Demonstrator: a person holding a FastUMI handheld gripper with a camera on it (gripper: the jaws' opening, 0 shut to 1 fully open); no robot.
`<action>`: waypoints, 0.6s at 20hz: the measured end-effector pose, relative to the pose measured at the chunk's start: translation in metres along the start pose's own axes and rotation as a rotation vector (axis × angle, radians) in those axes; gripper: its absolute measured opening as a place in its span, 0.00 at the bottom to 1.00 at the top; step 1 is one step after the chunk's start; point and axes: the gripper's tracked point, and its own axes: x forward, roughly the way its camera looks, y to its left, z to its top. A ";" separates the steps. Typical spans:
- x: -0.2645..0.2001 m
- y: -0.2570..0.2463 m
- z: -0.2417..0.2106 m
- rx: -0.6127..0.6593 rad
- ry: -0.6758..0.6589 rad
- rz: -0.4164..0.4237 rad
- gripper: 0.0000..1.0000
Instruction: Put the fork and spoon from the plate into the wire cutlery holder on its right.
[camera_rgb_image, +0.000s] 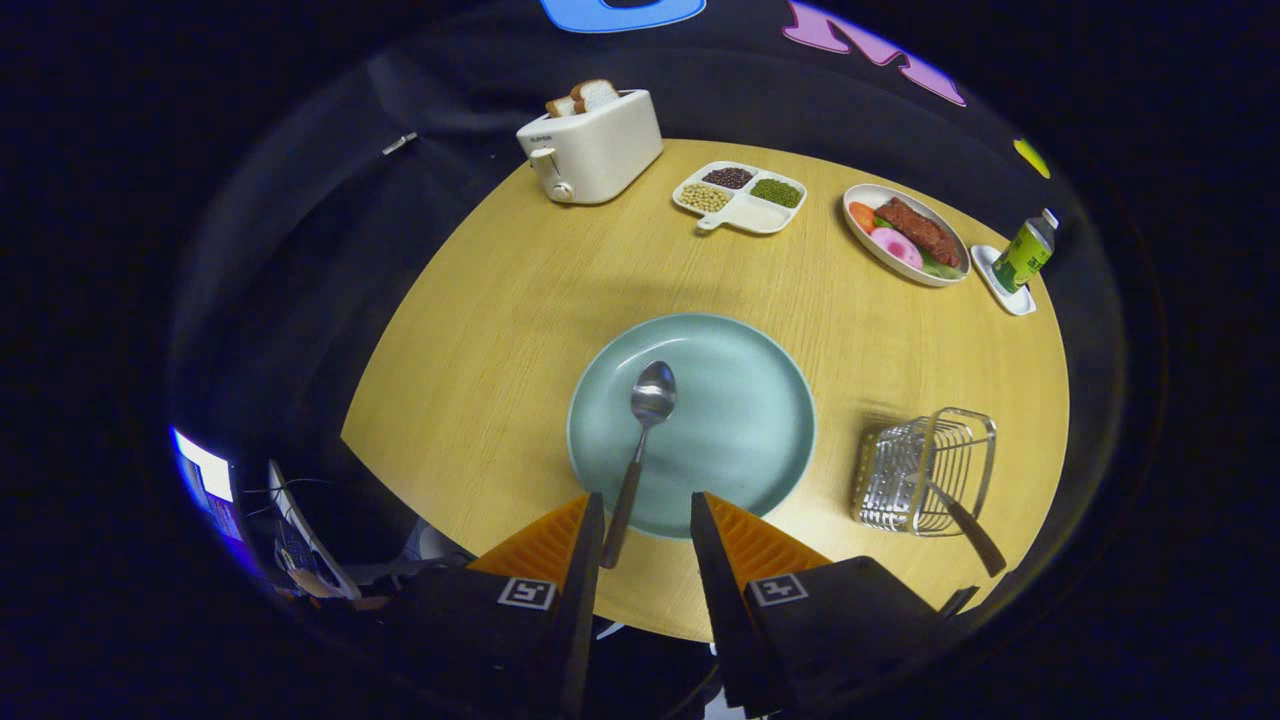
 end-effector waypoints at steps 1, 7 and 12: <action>0.013 0.005 -0.003 0.005 0.010 -0.003 0.55; 0.063 0.005 -0.020 0.017 0.070 -0.062 0.55; 0.084 0.000 -0.022 0.060 0.120 -0.100 0.55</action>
